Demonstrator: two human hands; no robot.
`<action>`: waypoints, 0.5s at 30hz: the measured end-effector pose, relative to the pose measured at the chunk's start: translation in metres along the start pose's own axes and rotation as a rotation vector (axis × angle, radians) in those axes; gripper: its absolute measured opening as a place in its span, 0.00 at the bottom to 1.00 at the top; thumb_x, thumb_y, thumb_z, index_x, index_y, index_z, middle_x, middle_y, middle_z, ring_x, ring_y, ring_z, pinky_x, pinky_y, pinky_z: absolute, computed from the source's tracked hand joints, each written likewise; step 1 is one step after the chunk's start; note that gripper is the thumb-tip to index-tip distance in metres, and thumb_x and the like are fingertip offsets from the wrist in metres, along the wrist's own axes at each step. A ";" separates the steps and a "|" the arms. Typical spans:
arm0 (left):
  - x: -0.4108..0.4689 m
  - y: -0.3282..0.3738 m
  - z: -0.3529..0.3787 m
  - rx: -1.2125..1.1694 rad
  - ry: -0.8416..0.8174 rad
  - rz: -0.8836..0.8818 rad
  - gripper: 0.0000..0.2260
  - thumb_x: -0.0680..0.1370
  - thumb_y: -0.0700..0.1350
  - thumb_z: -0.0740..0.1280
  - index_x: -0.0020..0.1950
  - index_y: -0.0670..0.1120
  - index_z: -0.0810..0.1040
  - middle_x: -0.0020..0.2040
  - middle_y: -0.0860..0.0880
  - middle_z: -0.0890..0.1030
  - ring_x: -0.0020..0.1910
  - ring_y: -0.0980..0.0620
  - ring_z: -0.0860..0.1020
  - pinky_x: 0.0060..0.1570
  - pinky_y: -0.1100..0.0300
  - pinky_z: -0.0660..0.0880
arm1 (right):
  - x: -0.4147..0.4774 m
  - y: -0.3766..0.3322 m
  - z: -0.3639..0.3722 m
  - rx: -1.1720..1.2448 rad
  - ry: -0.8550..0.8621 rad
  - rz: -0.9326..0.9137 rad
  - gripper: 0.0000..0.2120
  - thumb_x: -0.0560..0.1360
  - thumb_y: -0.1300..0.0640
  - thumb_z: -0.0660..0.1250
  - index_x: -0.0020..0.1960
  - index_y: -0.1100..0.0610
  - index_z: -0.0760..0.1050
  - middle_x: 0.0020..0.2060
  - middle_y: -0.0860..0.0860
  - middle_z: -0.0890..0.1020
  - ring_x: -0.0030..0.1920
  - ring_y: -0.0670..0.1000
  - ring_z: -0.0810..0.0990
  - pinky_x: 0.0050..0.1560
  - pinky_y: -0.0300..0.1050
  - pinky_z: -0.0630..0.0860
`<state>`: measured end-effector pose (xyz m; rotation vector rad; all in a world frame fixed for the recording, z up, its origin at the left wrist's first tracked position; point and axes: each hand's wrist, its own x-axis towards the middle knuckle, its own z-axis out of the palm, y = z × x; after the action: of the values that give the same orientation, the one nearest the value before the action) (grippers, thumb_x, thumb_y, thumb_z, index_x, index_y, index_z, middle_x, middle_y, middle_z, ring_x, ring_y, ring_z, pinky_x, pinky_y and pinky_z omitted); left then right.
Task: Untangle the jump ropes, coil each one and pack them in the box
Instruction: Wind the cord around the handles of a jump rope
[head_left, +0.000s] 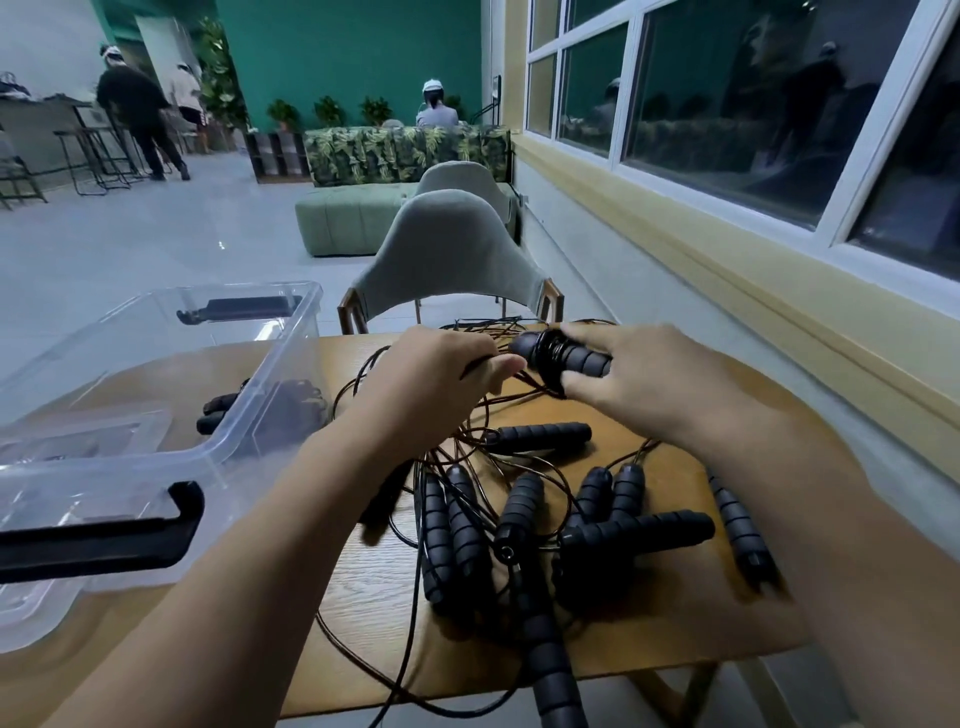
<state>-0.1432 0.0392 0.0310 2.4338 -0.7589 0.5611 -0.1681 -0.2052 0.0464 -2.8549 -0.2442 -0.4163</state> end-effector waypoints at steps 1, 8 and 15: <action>-0.001 0.001 0.000 0.010 0.005 0.003 0.20 0.83 0.59 0.68 0.34 0.52 0.73 0.28 0.53 0.74 0.30 0.50 0.71 0.32 0.55 0.70 | -0.001 -0.003 0.000 -0.024 -0.049 -0.021 0.29 0.74 0.33 0.66 0.75 0.29 0.70 0.63 0.46 0.84 0.62 0.55 0.80 0.53 0.49 0.79; -0.004 0.013 0.000 -0.060 -0.022 0.062 0.14 0.80 0.59 0.72 0.38 0.56 0.76 0.29 0.53 0.73 0.30 0.55 0.70 0.33 0.56 0.68 | -0.012 -0.009 -0.020 0.195 -0.500 -0.104 0.16 0.75 0.39 0.70 0.62 0.31 0.82 0.44 0.45 0.88 0.35 0.43 0.82 0.39 0.44 0.79; -0.004 0.032 -0.005 -0.217 -0.021 0.094 0.11 0.79 0.59 0.72 0.39 0.57 0.79 0.28 0.56 0.71 0.29 0.59 0.68 0.30 0.68 0.62 | -0.008 0.024 -0.036 0.778 -0.913 -0.118 0.18 0.81 0.51 0.71 0.61 0.65 0.82 0.36 0.58 0.82 0.31 0.51 0.77 0.26 0.38 0.67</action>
<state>-0.1667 0.0208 0.0440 2.2166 -0.8979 0.4633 -0.1804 -0.2390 0.0722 -2.0546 -0.5729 0.8205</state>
